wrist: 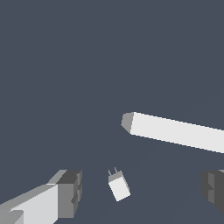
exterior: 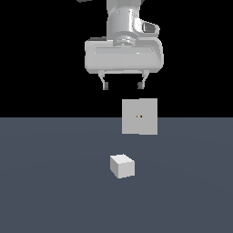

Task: Plug the charger into the wall socket.

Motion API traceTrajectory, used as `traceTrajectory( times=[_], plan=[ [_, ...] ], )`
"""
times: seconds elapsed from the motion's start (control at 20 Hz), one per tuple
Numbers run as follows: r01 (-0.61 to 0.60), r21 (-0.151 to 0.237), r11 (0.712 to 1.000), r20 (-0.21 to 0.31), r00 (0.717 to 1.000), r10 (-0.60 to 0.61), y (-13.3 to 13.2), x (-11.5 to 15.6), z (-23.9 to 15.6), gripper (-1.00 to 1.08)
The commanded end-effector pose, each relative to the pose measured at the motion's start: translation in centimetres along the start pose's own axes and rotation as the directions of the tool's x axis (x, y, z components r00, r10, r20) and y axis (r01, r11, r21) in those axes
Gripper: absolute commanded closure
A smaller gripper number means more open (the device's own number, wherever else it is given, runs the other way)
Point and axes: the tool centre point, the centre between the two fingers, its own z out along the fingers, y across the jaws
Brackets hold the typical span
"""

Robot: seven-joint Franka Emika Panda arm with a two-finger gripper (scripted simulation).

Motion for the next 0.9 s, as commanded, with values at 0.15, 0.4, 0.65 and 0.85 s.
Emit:
traceTrajectory(
  times=[0.15, 0.4, 0.65, 0.85],
  plan=[
    [0.004, 0.0, 1.0, -0.002, 1.0, -0.004, 0.0, -0.1, 0.1, -0.92],
    [0.027, 0.003, 1.0, -0.011, 1.0, -0.027, -0.2, -0.7, 0.7, -0.92],
    [0.073, 0.006, 0.997, -0.03, 0.997, -0.073, -0.4, -1.9, 1.8, -0.92],
    [0.125, 0.01, 0.992, -0.051, 0.991, -0.124, -0.6, -3.3, 3.1, -0.92]
  ],
)
